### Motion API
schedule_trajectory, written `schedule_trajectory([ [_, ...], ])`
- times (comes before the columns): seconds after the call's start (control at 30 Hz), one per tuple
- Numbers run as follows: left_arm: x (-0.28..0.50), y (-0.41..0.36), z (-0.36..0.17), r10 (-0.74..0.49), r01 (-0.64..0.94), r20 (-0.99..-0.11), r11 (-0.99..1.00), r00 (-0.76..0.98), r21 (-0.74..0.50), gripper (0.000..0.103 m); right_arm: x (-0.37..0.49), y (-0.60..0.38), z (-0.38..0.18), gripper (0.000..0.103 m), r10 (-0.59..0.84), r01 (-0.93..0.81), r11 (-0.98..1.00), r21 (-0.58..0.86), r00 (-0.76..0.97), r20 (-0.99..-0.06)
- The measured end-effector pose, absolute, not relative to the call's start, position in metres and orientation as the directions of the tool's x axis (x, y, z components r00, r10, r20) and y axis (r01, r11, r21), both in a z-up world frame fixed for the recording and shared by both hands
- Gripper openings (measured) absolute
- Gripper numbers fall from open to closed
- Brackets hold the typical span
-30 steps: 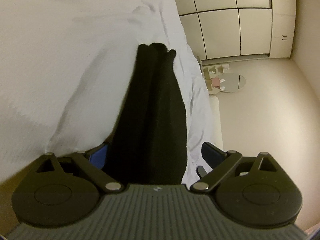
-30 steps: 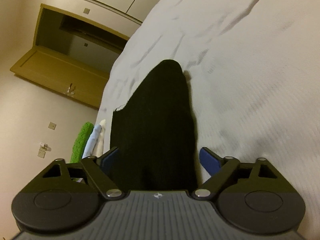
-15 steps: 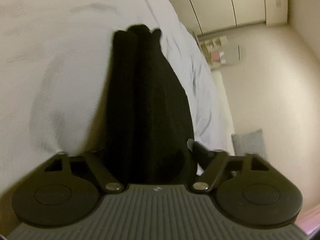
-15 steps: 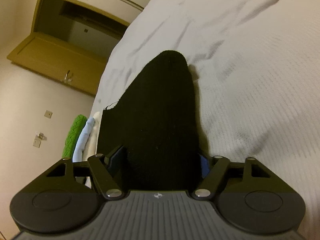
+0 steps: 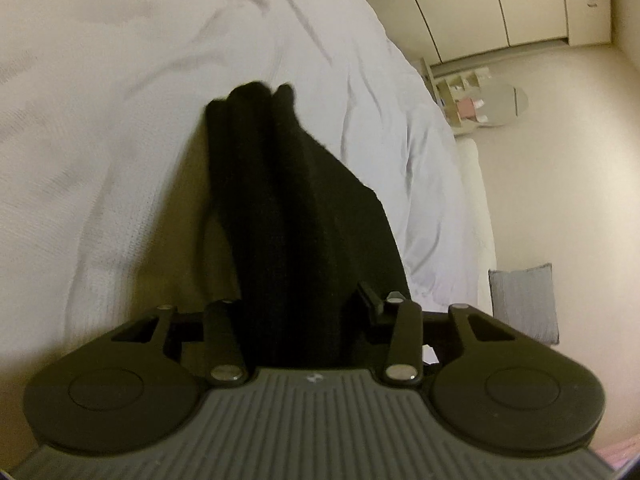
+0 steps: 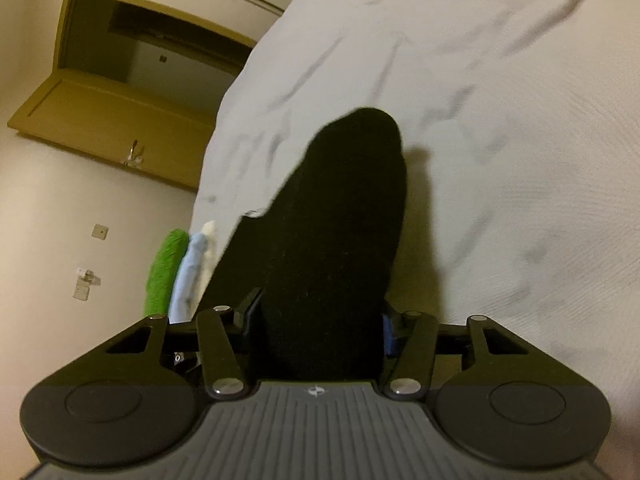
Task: Fold clothes
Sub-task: 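Lift the skirt and carry it over the green and white towel stack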
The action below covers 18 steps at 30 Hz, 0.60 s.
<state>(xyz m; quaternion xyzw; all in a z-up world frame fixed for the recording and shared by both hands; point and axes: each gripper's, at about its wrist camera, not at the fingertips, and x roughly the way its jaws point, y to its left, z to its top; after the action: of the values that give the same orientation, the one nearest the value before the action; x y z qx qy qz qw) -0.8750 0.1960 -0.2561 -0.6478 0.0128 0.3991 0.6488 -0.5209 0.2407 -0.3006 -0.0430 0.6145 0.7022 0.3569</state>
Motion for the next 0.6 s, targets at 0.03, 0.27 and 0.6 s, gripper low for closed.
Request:
schedule_trajectory([
  [0.03, -0.878, 0.194, -0.244, 0.507, -0.535, -0.542, -0.176, 0.67, -0.826, 0.038, -0.524, 0.241, -0.289, 0.052, 0.438, -0.551, 0.006, 0.835, -0.749, -0.497],
  [0.27, -0.921, 0.169, -0.161, 0.581, -0.491, -0.566, -0.303, 0.585, -0.817, 0.038, -0.558, 0.26, -0.213, 0.052, 0.322, -0.515, -0.006, 0.857, -0.812, -0.486],
  [0.6, -1.056, 0.169, -0.095, 0.662, -0.489, -0.526, -0.266, 0.534, -0.831, 0.038, -0.687, 0.277, -0.133, 0.052, 0.308, -0.445, -0.123, 0.887, -0.867, -0.392],
])
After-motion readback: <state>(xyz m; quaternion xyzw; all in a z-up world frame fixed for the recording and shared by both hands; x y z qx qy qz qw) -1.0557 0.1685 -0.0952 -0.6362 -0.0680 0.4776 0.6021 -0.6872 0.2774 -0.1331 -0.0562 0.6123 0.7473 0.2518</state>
